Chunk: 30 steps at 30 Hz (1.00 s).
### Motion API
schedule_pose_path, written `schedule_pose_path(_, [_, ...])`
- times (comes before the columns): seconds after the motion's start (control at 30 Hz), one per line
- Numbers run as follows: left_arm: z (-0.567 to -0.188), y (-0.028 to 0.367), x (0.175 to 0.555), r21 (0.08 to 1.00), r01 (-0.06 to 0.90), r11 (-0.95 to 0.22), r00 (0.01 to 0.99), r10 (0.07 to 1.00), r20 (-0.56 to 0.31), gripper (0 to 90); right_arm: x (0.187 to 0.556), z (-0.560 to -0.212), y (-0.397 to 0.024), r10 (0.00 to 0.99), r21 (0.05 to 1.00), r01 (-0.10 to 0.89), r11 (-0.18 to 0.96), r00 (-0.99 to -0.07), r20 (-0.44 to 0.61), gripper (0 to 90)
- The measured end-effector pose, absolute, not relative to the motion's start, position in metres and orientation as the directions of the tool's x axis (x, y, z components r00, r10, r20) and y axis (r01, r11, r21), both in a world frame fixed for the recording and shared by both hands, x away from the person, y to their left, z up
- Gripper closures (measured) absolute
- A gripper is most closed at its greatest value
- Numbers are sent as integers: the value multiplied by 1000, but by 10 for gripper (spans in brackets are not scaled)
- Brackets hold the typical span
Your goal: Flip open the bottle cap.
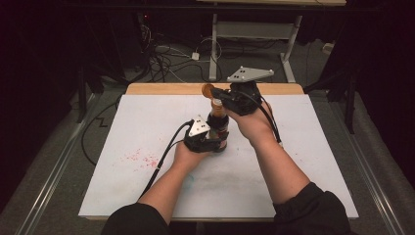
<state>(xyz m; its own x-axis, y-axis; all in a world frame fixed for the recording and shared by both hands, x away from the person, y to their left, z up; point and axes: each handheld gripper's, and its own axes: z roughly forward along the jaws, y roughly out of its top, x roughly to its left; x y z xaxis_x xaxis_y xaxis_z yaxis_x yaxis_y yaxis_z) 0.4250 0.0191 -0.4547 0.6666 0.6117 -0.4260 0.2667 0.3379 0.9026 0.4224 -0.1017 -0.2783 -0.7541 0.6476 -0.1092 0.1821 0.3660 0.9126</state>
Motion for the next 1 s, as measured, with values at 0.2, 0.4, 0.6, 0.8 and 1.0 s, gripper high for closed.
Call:
schedule_pose_path(0.2, [-454, 19, 425, 898, 273, 344, 664, 608, -435, 286, 416, -271, -118, 662, 920, 173, 352, -741, -113, 900])
schedule_pose_path(0.4, [-453, 21, 425, 898, 281, 337, 663, 608, -436, 283, 411, -274, -139, 675, 925, 172, 338, -729, -111, 900])
schedule_pose_path(0.6, [-452, 20, 426, 900, 287, 329, 659, 614, -435, 281, 411, -290, -157, 693, 927, 189, 325, -714, -97, 900])
schedule_pose_path(0.8, [-452, 19, 427, 899, 292, 326, 658, 614, -436, 278, 415, -311, -169, 693, 920, 229, 317, -719, -59, 801])
schedule_pose_path(1.0, [-450, 19, 428, 895, 304, 326, 652, 615, -445, 276, 415, -334, -172, 700, 921, 232, 314, -712, -59, 588])
